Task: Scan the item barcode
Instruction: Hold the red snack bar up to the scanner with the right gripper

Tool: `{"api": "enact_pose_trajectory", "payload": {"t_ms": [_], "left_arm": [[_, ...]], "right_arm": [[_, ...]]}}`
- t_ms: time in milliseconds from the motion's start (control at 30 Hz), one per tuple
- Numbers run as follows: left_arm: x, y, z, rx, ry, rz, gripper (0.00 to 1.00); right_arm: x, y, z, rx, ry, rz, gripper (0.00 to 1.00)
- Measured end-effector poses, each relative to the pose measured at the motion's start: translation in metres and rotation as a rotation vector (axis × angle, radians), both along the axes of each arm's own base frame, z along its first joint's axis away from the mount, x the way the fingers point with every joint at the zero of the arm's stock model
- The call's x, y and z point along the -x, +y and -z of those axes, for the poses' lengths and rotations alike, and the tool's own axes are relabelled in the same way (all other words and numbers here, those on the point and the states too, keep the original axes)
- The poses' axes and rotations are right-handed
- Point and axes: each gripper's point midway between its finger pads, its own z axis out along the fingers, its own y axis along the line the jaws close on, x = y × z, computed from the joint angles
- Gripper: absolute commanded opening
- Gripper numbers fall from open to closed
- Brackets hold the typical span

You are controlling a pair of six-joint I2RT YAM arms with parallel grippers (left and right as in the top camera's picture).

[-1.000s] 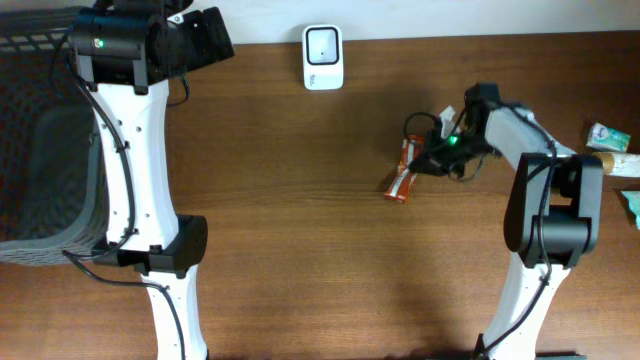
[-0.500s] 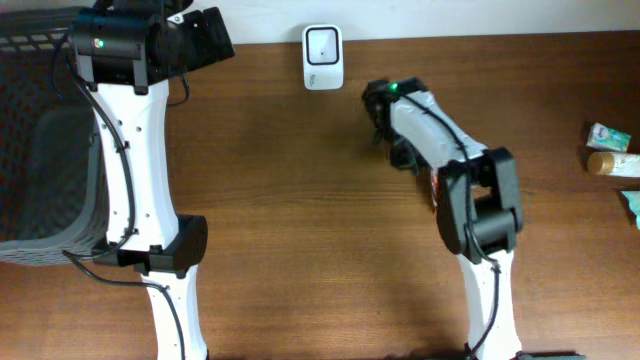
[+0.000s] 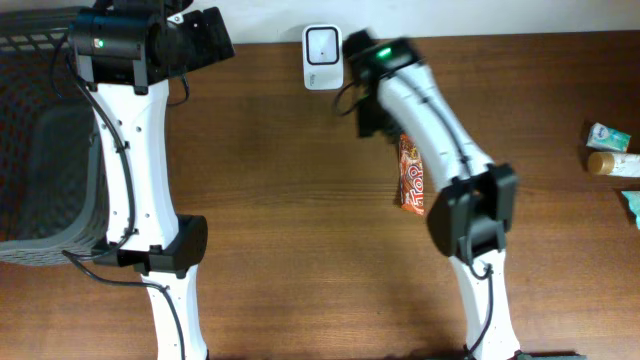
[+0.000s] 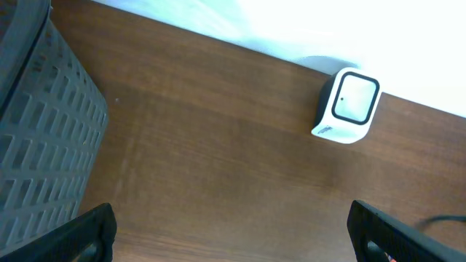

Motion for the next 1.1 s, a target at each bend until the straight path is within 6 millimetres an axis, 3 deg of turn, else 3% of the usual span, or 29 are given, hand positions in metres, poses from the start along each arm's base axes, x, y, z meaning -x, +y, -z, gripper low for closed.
{"api": "enact_pose_trajectory", "payload": {"t_ms": [100, 200, 300, 400, 467, 533, 567, 733, 800, 867, 1033, 1100], "left_arm": [[0.0, 0.0, 0.0, 0.0, 0.0, 0.0, 0.99], [0.0, 0.0, 0.0, 0.0, 0.0, 0.0, 0.99], [0.0, 0.0, 0.0, 0.0, 0.002, 0.0, 0.99], [0.0, 0.0, 0.0, 0.0, 0.0, 0.0, 0.99], [0.0, 0.0, 0.0, 0.0, 0.001, 0.0, 0.99], [0.0, 0.0, 0.0, 0.0, 0.001, 0.0, 0.99], [0.0, 0.0, 0.0, 0.0, 0.001, 0.0, 0.99], [0.0, 0.0, 0.0, 0.0, 0.0, 0.0, 0.99], [0.0, 0.0, 0.0, 0.0, 0.001, 0.0, 0.99], [0.0, 0.0, 0.0, 0.0, 0.001, 0.0, 0.99], [0.0, 0.0, 0.0, 0.0, 0.0, 0.0, 0.99], [0.0, 0.0, 0.0, 0.0, 0.0, 0.0, 0.99]], "right_arm": [[0.005, -0.056, 0.005, -0.106, 0.111, 0.014, 0.73], [0.016, -0.068, 0.035, -0.283, 0.208, -0.029, 0.73], [0.022, -0.057, 0.071, -0.37, 0.239, -0.073, 0.73], [0.038, -0.049, 0.108, -0.407, 0.288, -0.076, 0.51], [0.037, -0.042, 0.111, -0.451, 0.268, -0.072, 0.46], [0.037, -0.034, 0.11, -0.494, 0.257, -0.074, 0.11], [0.034, -0.029, 0.111, -0.523, 0.246, -0.077, 0.04], [0.027, 0.018, 0.108, -0.626, 0.204, -0.135, 0.04], [0.023, 0.031, 0.103, -0.62, 0.191, -0.137, 0.04], [-0.003, 0.044, 0.08, -0.608, 0.098, -0.159, 0.04], [-0.114, 0.073, -0.023, -0.598, -0.416, -0.29, 0.04], [-0.141, 0.094, -0.052, -0.582, -0.59, -0.34, 0.04]]}}
